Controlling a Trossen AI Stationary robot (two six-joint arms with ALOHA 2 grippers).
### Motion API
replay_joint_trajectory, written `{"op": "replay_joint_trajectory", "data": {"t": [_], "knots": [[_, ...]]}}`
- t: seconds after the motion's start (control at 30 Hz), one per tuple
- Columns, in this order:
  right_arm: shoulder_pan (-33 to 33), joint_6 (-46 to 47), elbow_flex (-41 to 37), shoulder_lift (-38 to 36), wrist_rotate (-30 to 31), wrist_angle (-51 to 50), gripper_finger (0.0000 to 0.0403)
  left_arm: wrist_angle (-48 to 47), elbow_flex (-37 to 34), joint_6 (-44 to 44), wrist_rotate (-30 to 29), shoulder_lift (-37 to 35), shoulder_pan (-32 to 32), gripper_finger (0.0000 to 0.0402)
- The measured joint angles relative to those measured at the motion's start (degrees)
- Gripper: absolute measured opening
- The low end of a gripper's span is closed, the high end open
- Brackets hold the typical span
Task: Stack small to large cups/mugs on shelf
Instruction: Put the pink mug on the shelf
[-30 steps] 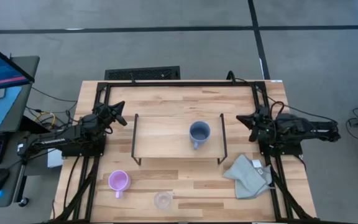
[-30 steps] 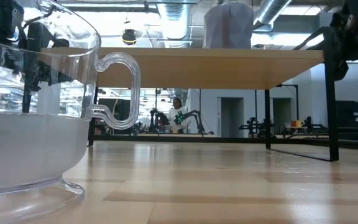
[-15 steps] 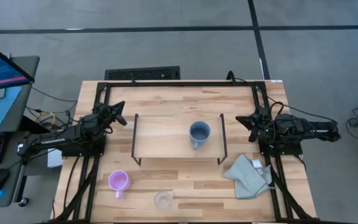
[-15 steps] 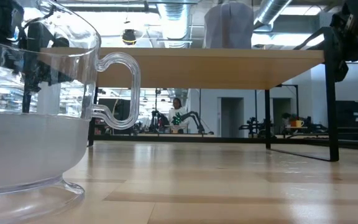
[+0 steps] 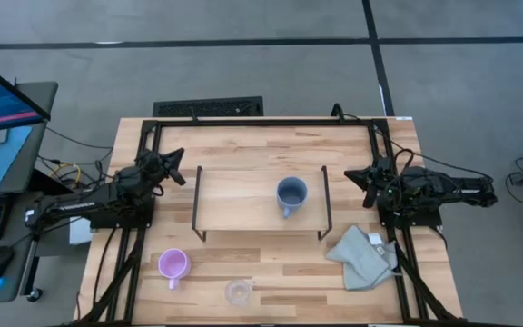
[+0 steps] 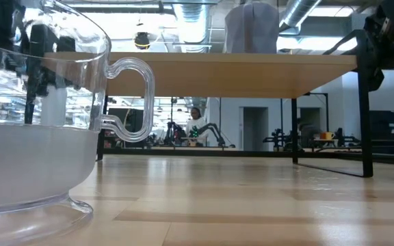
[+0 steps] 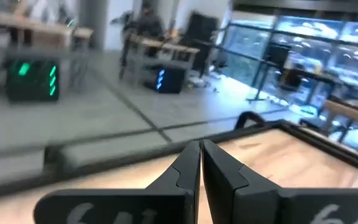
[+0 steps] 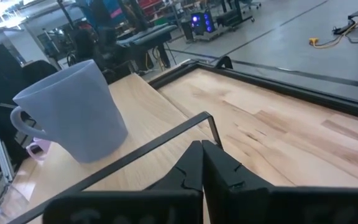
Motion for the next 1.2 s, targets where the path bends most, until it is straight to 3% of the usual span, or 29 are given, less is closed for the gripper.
{"op": "replay_joint_trajectory", "data": {"t": [0.17,0.27,0.57,0.73,1.2], "knots": [[0.0,0.04,0.0,0.0,0.0,0.02,0.0015,2.91,6.04,9.11,5.83,-0.07,0.0,0.0007],[0.0,0.04,0.0,0.0,0.0,0.02,0.0014,0.81,9.54,9.28,10.5,-0.05,0.0,0.0019],[0.0,0.04,0.0,0.0,0.02,0.02,0.0018,-3.73,14.04,3.03,20.74,0.0,0.0,0.0124],[0.0,0.04,0.0,0.0,0.02,0.02,0.0014,-3.72,17.56,2.16,31.18,0.0,0.0,0.0163],[0.0,1.46,0.02,0.0,0.22,0.04,0.0016,-15.14,24.7,0.75,39.76,0.0,-0.02,0.0169]]}}
